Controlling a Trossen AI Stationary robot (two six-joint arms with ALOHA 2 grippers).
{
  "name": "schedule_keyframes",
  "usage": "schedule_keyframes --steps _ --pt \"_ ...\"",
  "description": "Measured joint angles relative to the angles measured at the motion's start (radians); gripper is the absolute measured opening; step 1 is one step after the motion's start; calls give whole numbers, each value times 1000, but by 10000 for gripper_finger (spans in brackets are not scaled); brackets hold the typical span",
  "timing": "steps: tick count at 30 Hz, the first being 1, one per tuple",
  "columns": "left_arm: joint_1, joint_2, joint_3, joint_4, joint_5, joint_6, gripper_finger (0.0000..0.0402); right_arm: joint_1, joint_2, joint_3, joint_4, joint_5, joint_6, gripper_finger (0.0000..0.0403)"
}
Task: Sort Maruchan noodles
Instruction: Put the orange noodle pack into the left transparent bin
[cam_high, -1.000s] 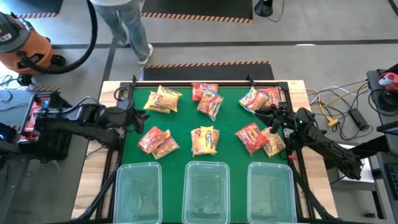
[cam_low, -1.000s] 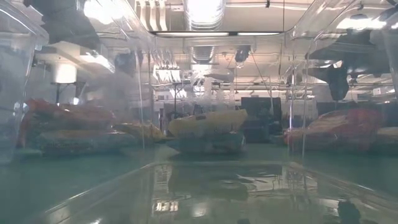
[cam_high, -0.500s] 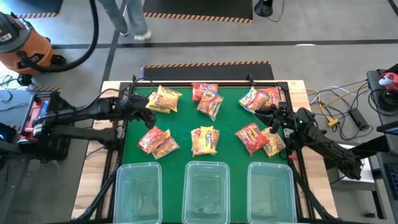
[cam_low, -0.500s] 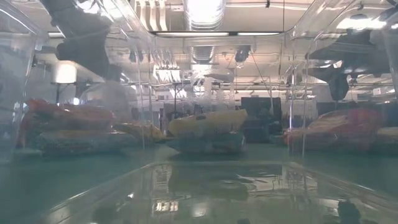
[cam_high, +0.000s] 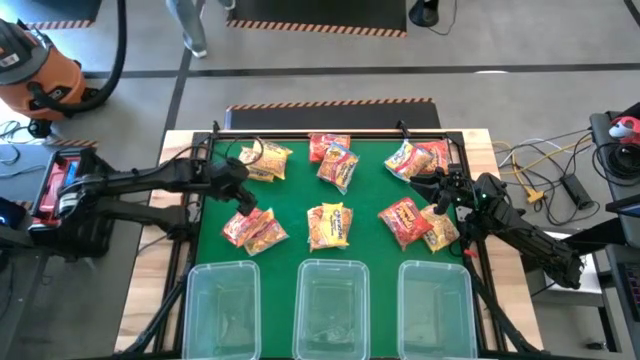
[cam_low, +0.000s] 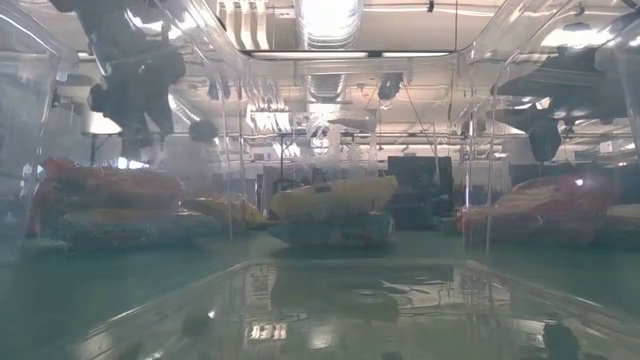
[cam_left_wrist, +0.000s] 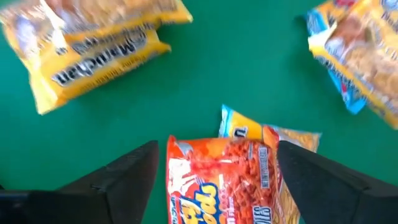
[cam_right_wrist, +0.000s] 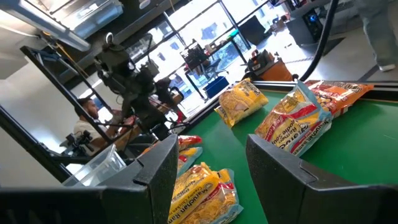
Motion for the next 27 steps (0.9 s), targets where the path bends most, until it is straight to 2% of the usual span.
schedule_keyframes --steps 4,21,27 --pt "-27 41 0 5 12 0 328 0 0 0 0 0 0 178" --pt "-215 148 0 17 0 -39 327 0 0 0 0 0 0 178" --pt "-284 231 -1 24 -36 -123 336 0 0 0 0 0 0 178"
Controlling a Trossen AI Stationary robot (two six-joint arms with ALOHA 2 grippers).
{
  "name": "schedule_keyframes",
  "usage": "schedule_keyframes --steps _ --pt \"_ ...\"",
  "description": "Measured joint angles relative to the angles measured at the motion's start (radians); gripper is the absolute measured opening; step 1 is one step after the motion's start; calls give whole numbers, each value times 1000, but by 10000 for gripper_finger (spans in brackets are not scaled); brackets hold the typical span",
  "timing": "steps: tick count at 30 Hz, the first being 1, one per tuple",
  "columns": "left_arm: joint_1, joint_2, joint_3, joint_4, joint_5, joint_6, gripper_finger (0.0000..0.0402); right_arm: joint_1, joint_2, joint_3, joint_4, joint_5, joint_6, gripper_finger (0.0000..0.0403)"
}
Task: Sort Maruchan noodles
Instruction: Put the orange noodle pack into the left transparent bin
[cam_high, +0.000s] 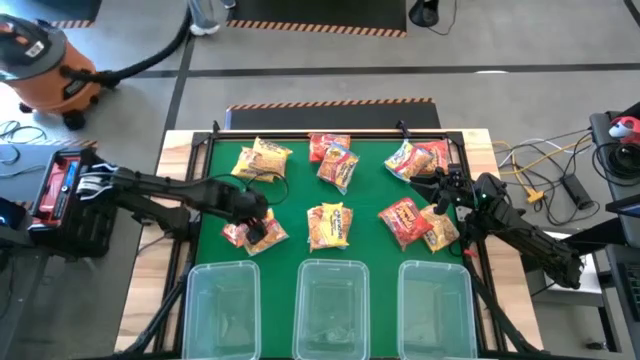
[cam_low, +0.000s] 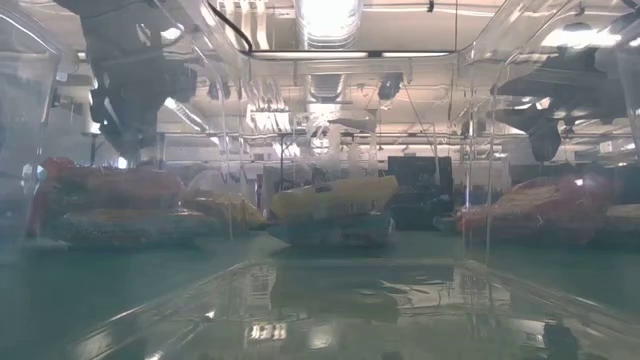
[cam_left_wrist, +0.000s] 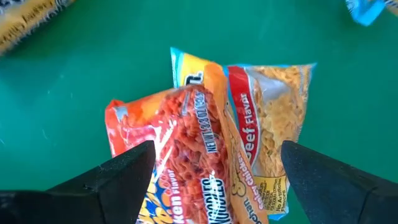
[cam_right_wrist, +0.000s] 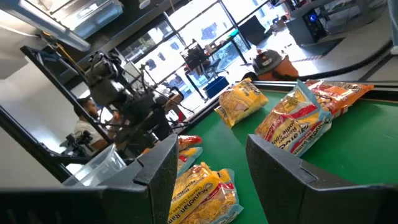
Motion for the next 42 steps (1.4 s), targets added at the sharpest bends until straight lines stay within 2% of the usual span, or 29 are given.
schedule_keyframes --steps 6,15,21,24,35,42 --pt "-13 57 27 -5 -61 -41 341 0 0 0 0 0 0 178" --pt "-79 165 43 -14 -56 -105 310 0 0 0 0 0 0 178" --pt "-120 226 115 -102 -185 -173 304 0 0 0 0 0 0 178" --pt "-121 257 130 -119 -207 -174 304 0 0 0 0 0 0 178" --pt "-126 289 130 -133 -183 -208 304 0 0 0 0 0 0 178" --pt "-132 289 130 -134 -133 -219 304 0 0 0 0 0 0 178"
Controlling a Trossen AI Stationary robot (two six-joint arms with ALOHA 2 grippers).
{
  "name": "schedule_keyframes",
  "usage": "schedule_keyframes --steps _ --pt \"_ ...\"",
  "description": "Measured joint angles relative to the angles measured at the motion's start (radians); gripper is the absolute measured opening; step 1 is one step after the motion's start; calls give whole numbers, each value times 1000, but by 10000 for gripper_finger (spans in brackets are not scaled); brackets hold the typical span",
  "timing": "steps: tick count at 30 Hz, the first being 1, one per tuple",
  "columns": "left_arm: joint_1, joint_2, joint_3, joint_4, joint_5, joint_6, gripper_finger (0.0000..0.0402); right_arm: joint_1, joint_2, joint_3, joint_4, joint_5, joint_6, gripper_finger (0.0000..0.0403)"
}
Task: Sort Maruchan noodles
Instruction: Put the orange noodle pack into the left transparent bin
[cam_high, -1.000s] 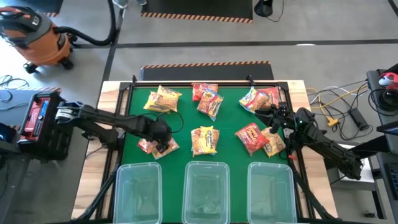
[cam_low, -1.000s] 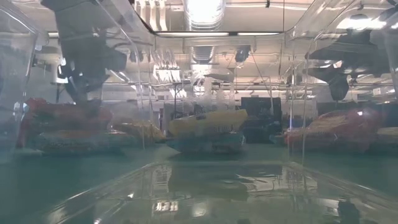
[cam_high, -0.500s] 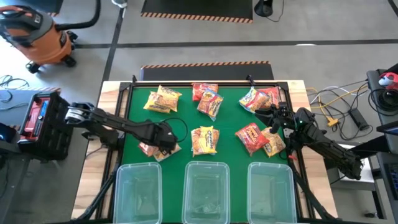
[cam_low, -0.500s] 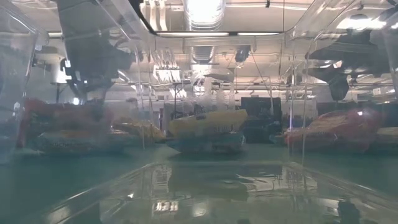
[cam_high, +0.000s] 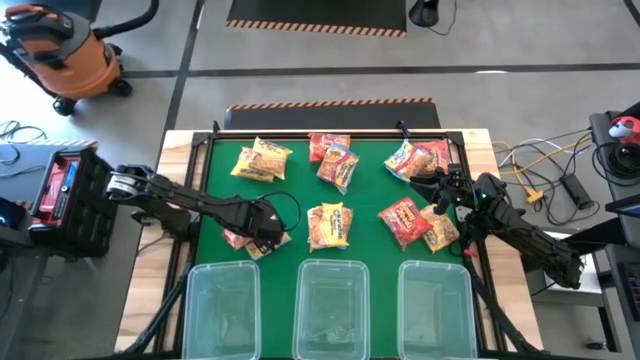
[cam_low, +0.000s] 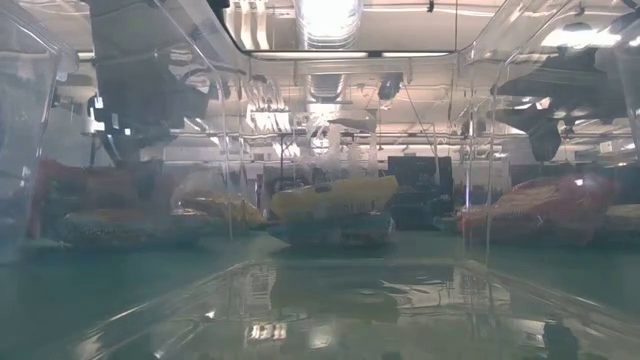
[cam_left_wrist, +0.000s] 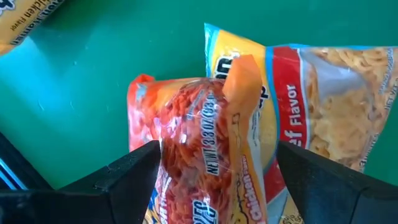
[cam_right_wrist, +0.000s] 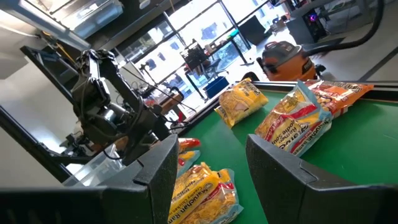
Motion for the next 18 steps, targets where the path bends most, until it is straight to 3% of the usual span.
schedule_keyframes --steps 18 --pt "1 -1 -66 -28 -86 -32 304 0 0 0 0 0 0 178"
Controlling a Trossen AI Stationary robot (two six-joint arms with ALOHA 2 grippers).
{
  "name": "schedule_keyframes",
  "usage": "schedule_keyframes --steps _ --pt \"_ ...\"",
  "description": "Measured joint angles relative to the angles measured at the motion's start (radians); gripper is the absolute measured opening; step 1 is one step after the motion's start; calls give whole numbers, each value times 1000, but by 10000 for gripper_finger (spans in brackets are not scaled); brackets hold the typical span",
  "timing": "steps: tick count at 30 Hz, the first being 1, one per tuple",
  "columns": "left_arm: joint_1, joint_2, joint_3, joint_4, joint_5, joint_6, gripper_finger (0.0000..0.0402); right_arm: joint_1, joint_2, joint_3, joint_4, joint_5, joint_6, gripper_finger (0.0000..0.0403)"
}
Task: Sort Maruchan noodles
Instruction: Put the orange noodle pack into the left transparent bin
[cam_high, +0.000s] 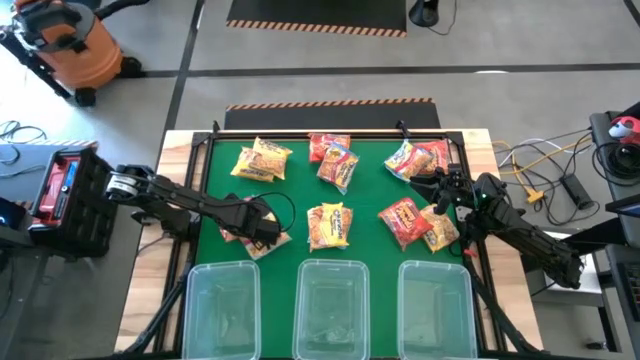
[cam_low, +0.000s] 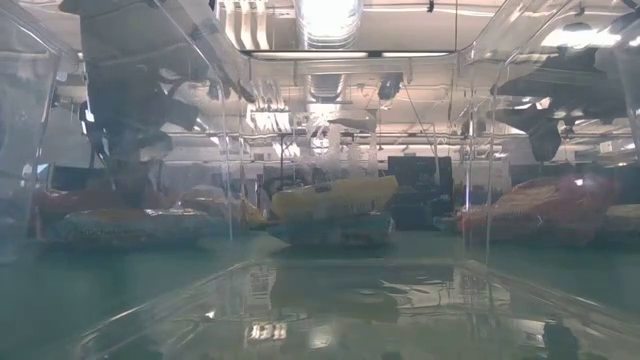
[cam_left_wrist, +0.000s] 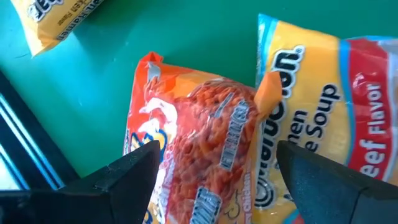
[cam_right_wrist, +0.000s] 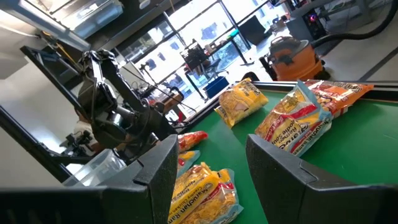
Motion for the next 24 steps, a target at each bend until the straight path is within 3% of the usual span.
schedule_keyframes --steps 13,24 --pt "9 -86 -64 -19 -18 -25 304 0 0 0 0 0 0 178" --pt "113 -319 -215 125 -14 -95 304 0 0 0 0 0 0 178"
